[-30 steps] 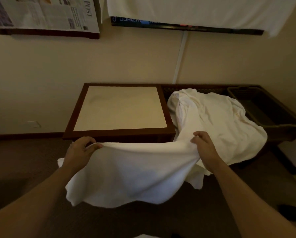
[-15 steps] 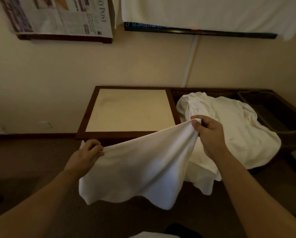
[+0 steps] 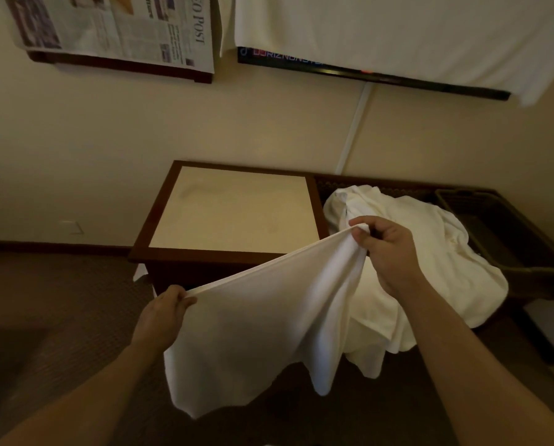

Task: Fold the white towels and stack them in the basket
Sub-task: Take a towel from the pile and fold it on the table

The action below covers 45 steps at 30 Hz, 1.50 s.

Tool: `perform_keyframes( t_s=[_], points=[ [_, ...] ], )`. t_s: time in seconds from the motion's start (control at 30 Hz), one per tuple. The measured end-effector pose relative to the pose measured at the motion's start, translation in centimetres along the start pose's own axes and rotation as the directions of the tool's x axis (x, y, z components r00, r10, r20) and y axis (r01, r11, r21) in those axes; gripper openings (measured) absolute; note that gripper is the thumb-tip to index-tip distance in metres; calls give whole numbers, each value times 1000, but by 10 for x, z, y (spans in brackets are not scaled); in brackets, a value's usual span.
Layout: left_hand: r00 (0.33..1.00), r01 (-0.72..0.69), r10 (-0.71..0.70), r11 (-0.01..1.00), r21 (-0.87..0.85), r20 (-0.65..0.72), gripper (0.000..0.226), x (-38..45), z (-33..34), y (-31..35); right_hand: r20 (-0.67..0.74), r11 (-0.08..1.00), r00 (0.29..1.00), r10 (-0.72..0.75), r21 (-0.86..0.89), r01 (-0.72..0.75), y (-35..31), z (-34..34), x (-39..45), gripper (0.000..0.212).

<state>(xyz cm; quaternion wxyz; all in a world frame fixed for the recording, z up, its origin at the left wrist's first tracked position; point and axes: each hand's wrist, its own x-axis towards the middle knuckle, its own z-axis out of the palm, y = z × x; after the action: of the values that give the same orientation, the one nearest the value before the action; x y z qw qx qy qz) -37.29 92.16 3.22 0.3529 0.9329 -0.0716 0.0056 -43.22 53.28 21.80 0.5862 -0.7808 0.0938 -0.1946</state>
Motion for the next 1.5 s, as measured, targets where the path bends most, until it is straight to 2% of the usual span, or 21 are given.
perform_keyframes(
  t_s=[0.1, 0.23, 0.3, 0.4, 0.53, 0.6, 0.7, 0.83, 1.0, 1.13, 1.23, 1.4, 1.5],
  points=[
    [993, 78, -89, 987, -144, -78, 7, -2, 3, 6, -12, 1000, 1000, 4, -13, -4, 8, -8, 2, 27],
    [984, 47, -84, 974, -222, -159, 7, 0, -1, 12, -98, 993, 993, -61, -107, 51, 28, -13, -8, 23],
    [991, -22, 6, 993, -117, -130, 7, 5, -7, 10, -99, 983, 994, -39, -184, 20, 49, -14, -13, 27],
    [988, -136, 145, 980, 143, -51, 5, 20, -21, 3, -123, 967, 991, 53, -243, -82, 81, -11, -22, 27],
    [993, -64, 85, 966, 250, -76, 13, 48, -40, 10, -270, 955, 958, 93, -248, -162, 104, 5, -28, 15],
    [987, -122, 149, 940, 319, -61, 14, 66, -44, 13, -311, 948, 939, 144, -230, -221, 117, 14, -22, 14],
    [979, -173, 197, 947, 271, -62, 16, 94, -45, 17, -448, 962, 874, 186, -98, -254, 130, 26, -5, 10],
    [994, -72, 58, 983, 169, 89, 17, 134, -44, 28, -529, 961, 824, 204, -51, -272, 152, 42, 32, 14],
    [988, -115, 79, 949, 293, 134, 25, 234, -42, 43, -561, 945, 801, 208, -96, -313, 175, 61, 126, 23],
    [978, -171, 113, 916, 363, 176, 42, 358, -25, 51, -517, 919, 834, 192, -204, -338, 199, 74, 242, 29],
    [970, -198, 99, 846, 494, 220, 54, 448, -6, 47, -479, 875, 845, 238, -273, -401, 232, 86, 323, 36],
    [970, -197, 62, 770, 607, 236, 49, 572, 43, 54, -436, 775, 867, 241, -451, -442, 290, 105, 445, 39],
    [972, -180, 42, 760, 625, 230, 52, 622, 71, 47, -390, 796, 870, 303, -398, -455, 312, 116, 506, 34]
  ],
)
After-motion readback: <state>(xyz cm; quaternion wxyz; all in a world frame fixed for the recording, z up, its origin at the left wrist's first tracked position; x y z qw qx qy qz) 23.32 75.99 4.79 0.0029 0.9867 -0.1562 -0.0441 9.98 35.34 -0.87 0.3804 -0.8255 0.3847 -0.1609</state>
